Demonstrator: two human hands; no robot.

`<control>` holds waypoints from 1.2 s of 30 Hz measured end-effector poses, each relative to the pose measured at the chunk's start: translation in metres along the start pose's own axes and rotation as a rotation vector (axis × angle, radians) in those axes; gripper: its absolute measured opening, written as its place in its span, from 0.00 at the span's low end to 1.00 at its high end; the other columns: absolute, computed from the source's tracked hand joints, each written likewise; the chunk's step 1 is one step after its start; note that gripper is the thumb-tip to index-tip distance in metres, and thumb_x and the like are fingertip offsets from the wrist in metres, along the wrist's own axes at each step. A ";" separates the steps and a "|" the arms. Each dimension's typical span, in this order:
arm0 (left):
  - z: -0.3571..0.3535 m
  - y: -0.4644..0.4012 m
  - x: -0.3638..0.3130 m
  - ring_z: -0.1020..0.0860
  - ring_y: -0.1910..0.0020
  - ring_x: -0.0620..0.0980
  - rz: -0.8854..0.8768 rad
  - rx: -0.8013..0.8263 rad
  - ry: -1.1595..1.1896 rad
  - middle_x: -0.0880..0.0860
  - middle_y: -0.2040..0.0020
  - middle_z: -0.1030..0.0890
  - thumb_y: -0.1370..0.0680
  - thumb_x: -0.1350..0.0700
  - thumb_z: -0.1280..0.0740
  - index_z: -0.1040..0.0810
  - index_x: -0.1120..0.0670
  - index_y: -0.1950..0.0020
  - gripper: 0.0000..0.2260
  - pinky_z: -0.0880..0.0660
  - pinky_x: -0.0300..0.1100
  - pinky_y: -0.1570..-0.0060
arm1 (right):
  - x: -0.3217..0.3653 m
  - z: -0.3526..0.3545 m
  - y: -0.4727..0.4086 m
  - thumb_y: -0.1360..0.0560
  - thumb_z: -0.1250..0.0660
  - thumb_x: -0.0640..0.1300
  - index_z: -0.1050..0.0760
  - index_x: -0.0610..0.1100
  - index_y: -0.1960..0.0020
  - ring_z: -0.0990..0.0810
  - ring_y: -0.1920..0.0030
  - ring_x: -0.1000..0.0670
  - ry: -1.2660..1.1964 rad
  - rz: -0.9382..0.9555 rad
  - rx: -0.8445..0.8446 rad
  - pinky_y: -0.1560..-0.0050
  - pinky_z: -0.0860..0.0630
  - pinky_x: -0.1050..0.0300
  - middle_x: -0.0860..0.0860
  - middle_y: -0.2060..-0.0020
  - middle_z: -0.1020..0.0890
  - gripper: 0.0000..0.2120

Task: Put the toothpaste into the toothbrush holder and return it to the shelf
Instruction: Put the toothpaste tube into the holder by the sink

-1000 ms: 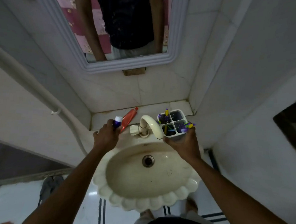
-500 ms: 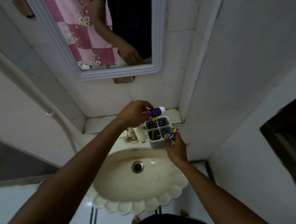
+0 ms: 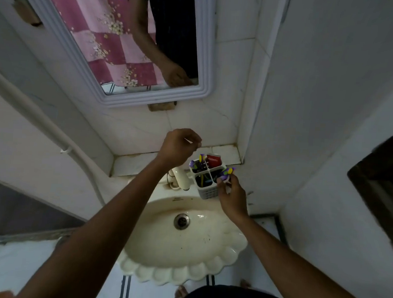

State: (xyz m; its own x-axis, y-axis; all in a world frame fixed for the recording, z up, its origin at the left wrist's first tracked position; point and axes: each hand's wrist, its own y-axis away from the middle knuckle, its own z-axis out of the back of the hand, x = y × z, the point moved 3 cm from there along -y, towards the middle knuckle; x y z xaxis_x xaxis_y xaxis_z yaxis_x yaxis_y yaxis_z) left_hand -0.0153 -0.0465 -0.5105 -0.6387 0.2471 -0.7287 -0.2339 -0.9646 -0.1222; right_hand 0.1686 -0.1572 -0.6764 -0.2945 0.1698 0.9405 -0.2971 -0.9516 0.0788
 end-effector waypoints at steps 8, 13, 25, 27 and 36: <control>0.026 0.026 0.073 0.12 0.58 0.50 0.219 -0.123 0.190 0.53 0.55 0.11 0.22 0.57 0.22 0.12 0.58 0.47 0.07 0.16 0.40 0.54 | 0.004 -0.005 0.007 0.19 0.28 0.63 0.29 0.55 0.35 0.17 0.40 0.52 -0.021 -0.028 0.016 0.46 0.18 0.61 0.57 0.42 0.18 0.19; 0.026 0.051 0.141 0.14 0.60 0.50 0.429 -0.202 0.178 0.51 0.59 0.11 0.24 0.50 0.21 0.13 0.52 0.52 0.07 0.17 0.47 0.55 | 0.017 -0.015 0.011 0.24 0.22 0.61 0.31 0.50 0.26 0.21 0.39 0.56 -0.069 -0.082 0.009 0.47 0.29 0.73 0.56 0.36 0.19 0.33; 0.005 0.044 0.228 0.15 0.47 0.57 0.444 -0.109 -0.084 0.55 0.45 0.12 0.21 0.51 0.29 0.14 0.53 0.40 0.11 0.22 0.44 0.49 | 0.010 -0.024 0.014 0.25 0.22 0.62 0.30 0.56 0.28 0.21 0.35 0.54 -0.029 -0.149 -0.028 0.39 0.25 0.57 0.60 0.37 0.19 0.31; 0.003 0.027 0.235 0.17 0.44 0.60 0.407 -0.062 -0.193 0.56 0.42 0.14 0.20 0.48 0.32 0.16 0.51 0.36 0.15 0.20 0.49 0.46 | 0.007 -0.027 0.012 0.26 0.22 0.62 0.31 0.58 0.29 0.21 0.34 0.54 -0.022 -0.156 -0.036 0.38 0.27 0.57 0.61 0.37 0.20 0.31; -0.008 -0.016 0.244 0.24 0.39 0.63 0.393 0.093 -0.540 0.60 0.41 0.21 0.20 0.42 0.31 0.22 0.55 0.38 0.19 0.27 0.54 0.41 | 0.003 -0.031 0.008 0.29 0.21 0.64 0.32 0.62 0.29 0.23 0.32 0.56 -0.029 -0.169 -0.056 0.32 0.24 0.52 0.71 0.38 0.23 0.34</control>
State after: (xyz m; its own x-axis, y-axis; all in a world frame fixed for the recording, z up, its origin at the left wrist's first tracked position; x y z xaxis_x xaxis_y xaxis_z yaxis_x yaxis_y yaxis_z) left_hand -0.1617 0.0284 -0.6921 -0.9604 -0.0857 -0.2650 0.0439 -0.9862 0.1595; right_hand 0.1370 -0.1560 -0.6837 -0.2103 0.3177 0.9246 -0.3900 -0.8945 0.2186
